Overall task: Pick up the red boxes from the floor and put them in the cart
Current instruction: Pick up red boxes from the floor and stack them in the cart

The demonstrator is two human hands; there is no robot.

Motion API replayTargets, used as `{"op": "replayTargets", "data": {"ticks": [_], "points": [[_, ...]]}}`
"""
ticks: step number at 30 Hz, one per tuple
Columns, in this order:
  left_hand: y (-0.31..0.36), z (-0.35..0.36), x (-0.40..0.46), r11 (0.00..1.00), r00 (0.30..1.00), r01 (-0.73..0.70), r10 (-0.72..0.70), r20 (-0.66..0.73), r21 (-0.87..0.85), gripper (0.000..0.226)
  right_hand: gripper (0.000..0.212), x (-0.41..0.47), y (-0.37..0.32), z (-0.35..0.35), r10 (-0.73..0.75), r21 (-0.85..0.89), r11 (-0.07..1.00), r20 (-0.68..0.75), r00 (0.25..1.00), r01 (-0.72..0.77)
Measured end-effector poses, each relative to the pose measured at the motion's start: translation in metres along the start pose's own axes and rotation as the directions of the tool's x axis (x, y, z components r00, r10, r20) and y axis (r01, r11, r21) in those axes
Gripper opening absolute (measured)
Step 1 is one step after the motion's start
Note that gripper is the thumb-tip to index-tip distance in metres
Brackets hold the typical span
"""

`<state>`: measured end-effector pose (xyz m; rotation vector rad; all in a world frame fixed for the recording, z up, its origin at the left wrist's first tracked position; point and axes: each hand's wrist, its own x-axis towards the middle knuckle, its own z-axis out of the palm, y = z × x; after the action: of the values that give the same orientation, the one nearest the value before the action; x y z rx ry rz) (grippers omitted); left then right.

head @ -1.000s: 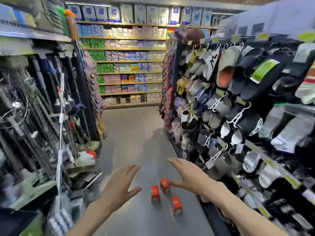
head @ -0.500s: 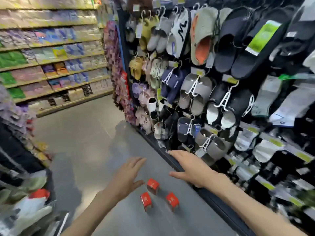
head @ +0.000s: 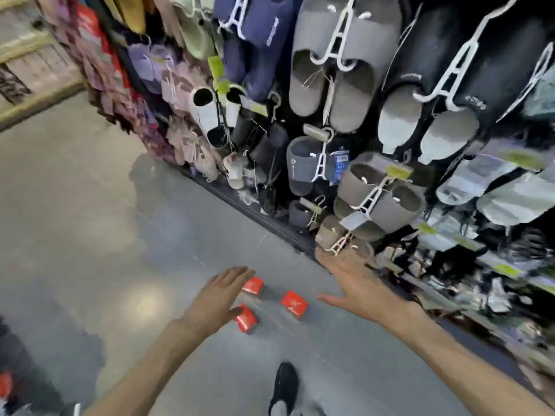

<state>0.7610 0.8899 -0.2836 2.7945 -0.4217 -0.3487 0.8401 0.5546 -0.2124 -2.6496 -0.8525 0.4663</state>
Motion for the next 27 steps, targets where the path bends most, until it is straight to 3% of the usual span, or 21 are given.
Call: {"op": "replayTargets", "data": {"ticks": [3,6,13,18,22,27], "points": [[-0.056,0.059,0.036,0.999,0.994,-0.011,0.015,0.105,-0.041,0.095,0.091,0.043,0.018,0.052,0.071,0.045,0.996,0.035,0.997,-0.073],[-0.106,0.139,0.064,0.997,0.982,-0.005,0.018,0.186,-0.072,0.098,0.080,0.085,0.035,0.119,0.152,0.101,0.981,0.112,0.982,-0.164],[-0.228,0.382,0.111,0.996,0.931,-0.092,0.079,0.355,0.020,0.117,0.076,0.161,0.101,0.340,0.299,0.286,0.894,0.191,0.935,-0.345],[-0.293,0.517,0.133,0.940,0.889,-0.310,0.234,0.393,0.140,0.120,0.077,0.175,0.150,0.476,0.371,0.279,0.860,0.234,0.899,-0.428],[-0.312,0.568,0.137,0.890,0.829,-0.427,0.315,0.462,0.159,0.105,0.076,0.175,0.170,0.536,0.387,0.242,0.857,0.282,0.878,-0.455],[-0.302,0.557,0.137,0.931,0.882,-0.346,0.281,0.377,0.115,0.092,0.075,0.175,0.178,0.545,0.386,0.243,0.860,0.267,0.883,-0.449]]}}
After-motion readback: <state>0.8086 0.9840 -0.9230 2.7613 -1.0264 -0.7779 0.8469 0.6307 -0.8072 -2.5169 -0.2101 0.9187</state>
